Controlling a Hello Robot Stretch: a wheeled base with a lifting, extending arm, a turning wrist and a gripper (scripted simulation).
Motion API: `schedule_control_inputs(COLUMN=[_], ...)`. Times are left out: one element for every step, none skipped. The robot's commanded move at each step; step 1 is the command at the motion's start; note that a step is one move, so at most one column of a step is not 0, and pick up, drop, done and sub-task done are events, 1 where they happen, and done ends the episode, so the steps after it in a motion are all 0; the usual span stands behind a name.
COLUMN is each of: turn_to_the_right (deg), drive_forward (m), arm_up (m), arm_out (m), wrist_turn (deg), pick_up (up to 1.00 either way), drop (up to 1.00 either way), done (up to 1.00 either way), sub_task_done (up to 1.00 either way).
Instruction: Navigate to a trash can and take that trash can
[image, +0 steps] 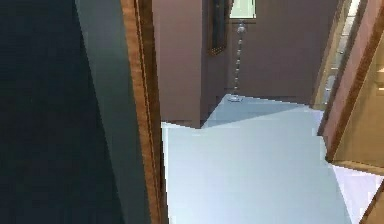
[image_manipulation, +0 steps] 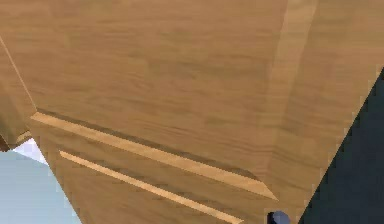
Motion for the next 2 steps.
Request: schedule_control_inputs(turn_to_the_right=[12.0, 3.0], drive_forward=[0.0, 0.0], arm_up=[0.0, 0.0], arm_out=[0.0, 0.0], wrist_turn=[0.0, 0.0], pick_up=[0.0, 0.0], drop=[0.0, 0.0], done=[0.0, 0.0], sub_task_done=[0.0, 0.0])
